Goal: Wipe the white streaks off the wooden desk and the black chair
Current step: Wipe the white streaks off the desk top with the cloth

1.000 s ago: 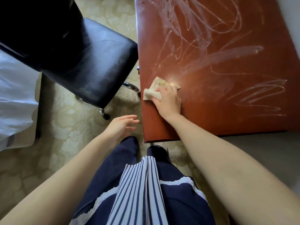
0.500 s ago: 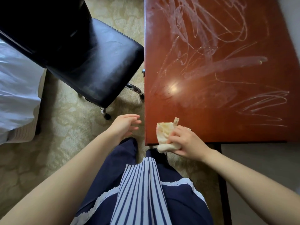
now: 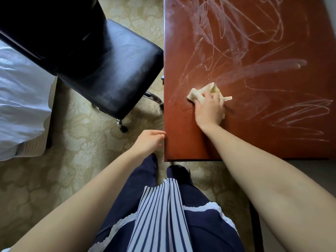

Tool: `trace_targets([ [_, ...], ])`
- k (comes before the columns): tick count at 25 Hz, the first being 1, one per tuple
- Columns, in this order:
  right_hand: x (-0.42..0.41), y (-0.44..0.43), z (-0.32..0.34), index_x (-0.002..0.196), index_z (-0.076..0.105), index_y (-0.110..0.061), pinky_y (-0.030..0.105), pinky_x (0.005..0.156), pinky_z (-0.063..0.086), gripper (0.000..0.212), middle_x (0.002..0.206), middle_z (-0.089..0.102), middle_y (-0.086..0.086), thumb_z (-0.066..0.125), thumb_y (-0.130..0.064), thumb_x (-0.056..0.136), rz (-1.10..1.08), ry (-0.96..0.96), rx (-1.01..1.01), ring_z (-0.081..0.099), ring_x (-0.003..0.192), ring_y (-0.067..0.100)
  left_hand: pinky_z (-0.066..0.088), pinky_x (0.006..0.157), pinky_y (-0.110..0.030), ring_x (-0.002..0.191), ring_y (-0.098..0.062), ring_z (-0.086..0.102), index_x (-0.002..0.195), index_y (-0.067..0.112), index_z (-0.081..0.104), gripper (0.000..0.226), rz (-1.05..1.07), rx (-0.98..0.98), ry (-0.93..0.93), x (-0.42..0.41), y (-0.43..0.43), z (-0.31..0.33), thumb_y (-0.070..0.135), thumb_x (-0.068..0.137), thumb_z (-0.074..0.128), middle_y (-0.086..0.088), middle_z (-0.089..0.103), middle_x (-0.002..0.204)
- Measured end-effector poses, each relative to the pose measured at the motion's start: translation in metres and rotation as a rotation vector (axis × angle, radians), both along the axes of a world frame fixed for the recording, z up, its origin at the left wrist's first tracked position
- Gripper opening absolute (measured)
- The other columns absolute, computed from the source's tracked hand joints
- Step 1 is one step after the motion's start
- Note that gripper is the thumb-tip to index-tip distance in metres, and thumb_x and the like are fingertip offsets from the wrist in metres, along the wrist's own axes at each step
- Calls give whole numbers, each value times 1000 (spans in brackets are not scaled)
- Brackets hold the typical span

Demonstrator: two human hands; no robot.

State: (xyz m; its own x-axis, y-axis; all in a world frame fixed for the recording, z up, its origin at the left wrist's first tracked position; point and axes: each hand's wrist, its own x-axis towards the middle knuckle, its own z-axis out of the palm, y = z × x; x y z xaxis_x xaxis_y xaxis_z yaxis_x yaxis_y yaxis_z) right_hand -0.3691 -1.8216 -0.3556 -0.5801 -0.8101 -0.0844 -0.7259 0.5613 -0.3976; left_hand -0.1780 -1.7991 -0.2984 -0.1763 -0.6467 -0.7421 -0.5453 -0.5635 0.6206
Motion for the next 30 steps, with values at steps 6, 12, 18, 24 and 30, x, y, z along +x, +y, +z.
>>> trace_targets([
  [6,41,20,-7,112,60,-21,40,89,34,24,113,57,5,55,-31,90,514,-20,-56,43,111,31,47,79,-27,96,-20,63,85,27,68,26,-14,-114,-106,-3,5,-9,10,92,50,-1,69,96],
  [12,-26,105,-15,98,66,-21,35,69,47,27,91,61,3,51,-39,85,759,65,-185,55,85,26,39,101,-33,123,-23,47,120,16,63,33,-226,-503,-306,-26,14,-16,12,89,51,-3,57,127],
  [18,-108,149,-8,97,70,-18,35,63,49,20,87,61,5,65,-27,79,390,160,-195,52,82,28,10,119,-40,147,-26,4,150,14,24,65,-526,-558,-279,-83,15,-20,20,93,55,-9,11,159],
  [24,-142,155,-2,109,64,-13,38,86,41,28,112,58,13,62,-29,87,-386,77,-47,46,108,34,0,117,-43,145,-29,-16,152,9,2,84,-680,-565,-397,-112,-6,-32,30,92,57,-9,-14,159],
  [30,-70,120,5,116,62,-20,34,83,35,29,115,56,8,54,-30,90,-480,4,-32,42,109,30,-3,117,-45,145,-28,-17,151,5,-8,84,-821,-542,-468,-119,-16,-39,39,96,46,-10,-19,158],
])
